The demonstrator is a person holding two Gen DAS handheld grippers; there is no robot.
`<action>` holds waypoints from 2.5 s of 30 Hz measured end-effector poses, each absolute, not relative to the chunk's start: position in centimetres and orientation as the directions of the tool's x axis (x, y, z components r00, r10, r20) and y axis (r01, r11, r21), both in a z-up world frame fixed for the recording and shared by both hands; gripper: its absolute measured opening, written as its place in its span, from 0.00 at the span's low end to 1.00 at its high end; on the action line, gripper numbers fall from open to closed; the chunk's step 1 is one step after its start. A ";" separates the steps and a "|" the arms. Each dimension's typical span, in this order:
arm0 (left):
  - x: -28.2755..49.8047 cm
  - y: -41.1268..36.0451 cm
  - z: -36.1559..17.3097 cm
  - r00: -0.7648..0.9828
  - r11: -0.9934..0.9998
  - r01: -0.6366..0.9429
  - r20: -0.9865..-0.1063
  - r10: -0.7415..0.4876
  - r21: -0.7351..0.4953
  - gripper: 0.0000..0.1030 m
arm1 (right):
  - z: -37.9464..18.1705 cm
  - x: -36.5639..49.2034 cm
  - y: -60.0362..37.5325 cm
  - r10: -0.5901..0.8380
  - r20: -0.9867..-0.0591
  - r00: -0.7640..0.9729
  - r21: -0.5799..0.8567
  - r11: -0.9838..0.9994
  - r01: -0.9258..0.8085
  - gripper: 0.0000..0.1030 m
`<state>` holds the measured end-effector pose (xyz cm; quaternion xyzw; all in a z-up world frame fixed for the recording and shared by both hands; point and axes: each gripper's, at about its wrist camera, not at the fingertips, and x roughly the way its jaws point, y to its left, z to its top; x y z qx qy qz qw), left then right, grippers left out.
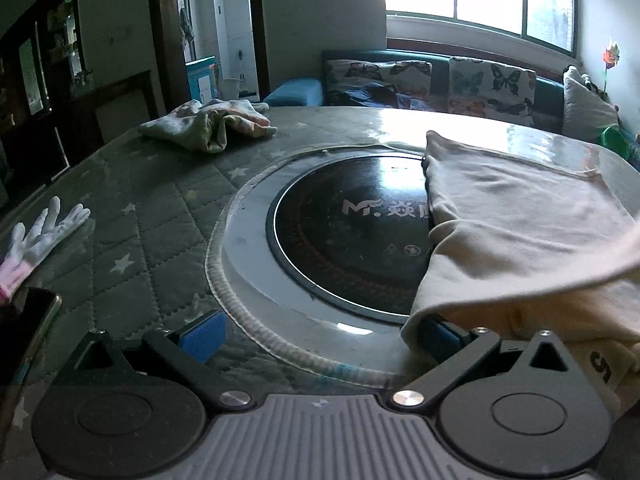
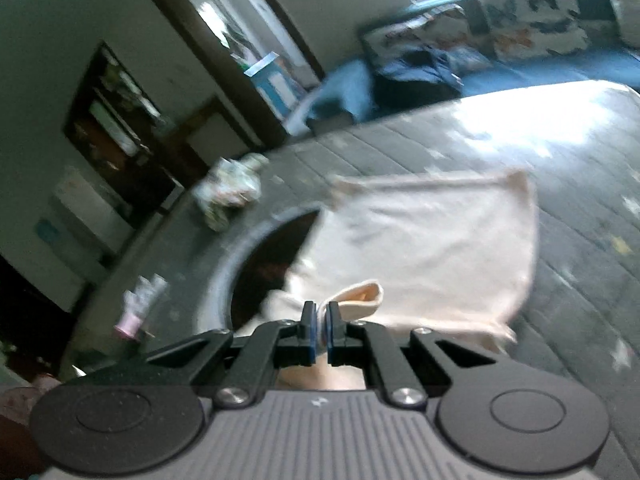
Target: Fold clothes
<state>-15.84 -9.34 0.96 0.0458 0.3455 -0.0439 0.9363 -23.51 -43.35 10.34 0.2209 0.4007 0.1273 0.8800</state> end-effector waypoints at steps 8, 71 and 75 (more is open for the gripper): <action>-16.3 -8.7 1.2 0.741 0.987 0.150 -0.667 -0.075 0.056 1.00 | 5.0 -25.2 -45.5 0.304 -0.758 0.577 0.416 0.907 0.069 0.04; -8.9 -14.3 2.6 0.674 0.902 0.433 -0.665 -0.322 0.002 0.85 | 4.6 -22.9 -40.1 0.157 -0.713 0.683 0.149 0.986 -0.072 0.14; -8.3 -13.7 1.4 0.672 0.917 0.397 -0.690 -0.269 0.029 0.87 | 3.9 -22.8 -40.2 0.160 -0.722 0.673 0.139 0.987 -0.084 0.14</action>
